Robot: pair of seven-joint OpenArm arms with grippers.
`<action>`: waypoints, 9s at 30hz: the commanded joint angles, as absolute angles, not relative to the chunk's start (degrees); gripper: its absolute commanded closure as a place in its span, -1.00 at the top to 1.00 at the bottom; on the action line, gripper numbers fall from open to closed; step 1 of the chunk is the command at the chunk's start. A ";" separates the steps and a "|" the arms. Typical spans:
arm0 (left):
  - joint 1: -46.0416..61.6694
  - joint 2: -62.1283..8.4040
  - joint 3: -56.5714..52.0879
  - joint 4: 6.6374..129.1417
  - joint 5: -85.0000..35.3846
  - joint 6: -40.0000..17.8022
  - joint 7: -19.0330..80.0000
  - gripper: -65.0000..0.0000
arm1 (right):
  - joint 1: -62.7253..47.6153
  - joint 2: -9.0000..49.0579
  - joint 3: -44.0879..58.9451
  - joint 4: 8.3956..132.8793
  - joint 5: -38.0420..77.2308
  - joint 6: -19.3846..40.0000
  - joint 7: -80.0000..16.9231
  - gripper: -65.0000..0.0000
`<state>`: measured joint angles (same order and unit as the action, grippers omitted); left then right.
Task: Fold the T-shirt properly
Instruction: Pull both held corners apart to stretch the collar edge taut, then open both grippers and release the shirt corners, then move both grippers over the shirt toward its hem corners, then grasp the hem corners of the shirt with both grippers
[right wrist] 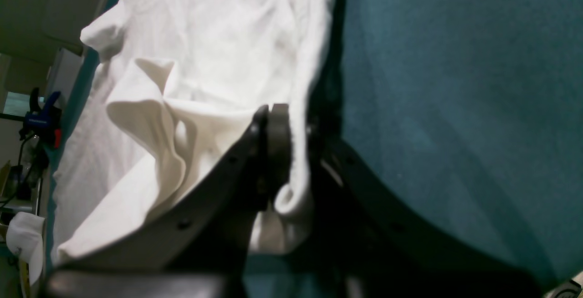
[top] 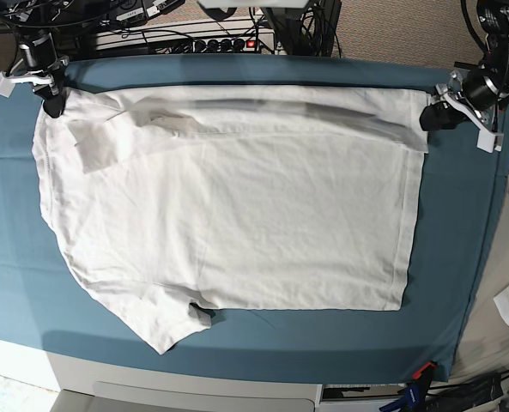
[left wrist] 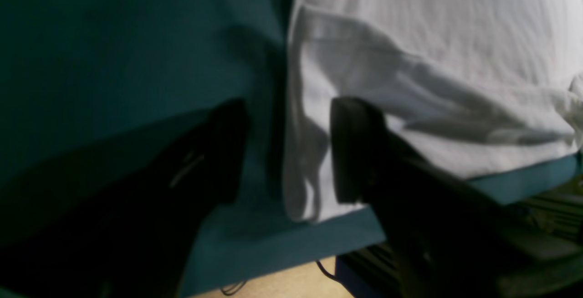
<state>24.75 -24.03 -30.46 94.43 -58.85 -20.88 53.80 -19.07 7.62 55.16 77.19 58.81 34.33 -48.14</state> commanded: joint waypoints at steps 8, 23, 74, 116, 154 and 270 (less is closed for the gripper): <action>28.16 -24.77 -30.52 94.78 -60.34 -22.15 56.14 -0.01 | -18.90 8.12 55.16 77.52 55.88 33.58 -49.43 -1.00; 28.73 -24.77 -30.52 94.78 -60.47 -22.17 55.51 -1.00 | -18.90 8.14 55.16 77.52 55.86 33.67 -49.47 -1.00; 36.36 -24.75 -31.70 94.83 -57.71 -22.59 56.55 -1.00 | -27.46 13.15 55.22 77.58 56.10 35.07 -50.76 -1.00; 35.07 -27.24 -42.48 97.80 -52.80 -22.17 51.59 -0.52 | -19.66 13.76 55.22 77.62 39.64 35.11 -38.70 -0.42; 25.19 -29.89 -42.61 97.78 -50.09 -22.61 48.16 -0.52 | -15.42 22.96 55.22 77.62 24.32 28.60 -29.76 -0.42; -40.49 -18.24 -12.49 32.45 -39.20 -19.55 35.07 -1.00 | 39.97 25.80 19.55 26.48 6.22 20.93 -20.40 0.03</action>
<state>-38.54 -17.63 -12.45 31.59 -38.37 -18.90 35.90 37.78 25.10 19.46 25.52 5.69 20.56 -21.69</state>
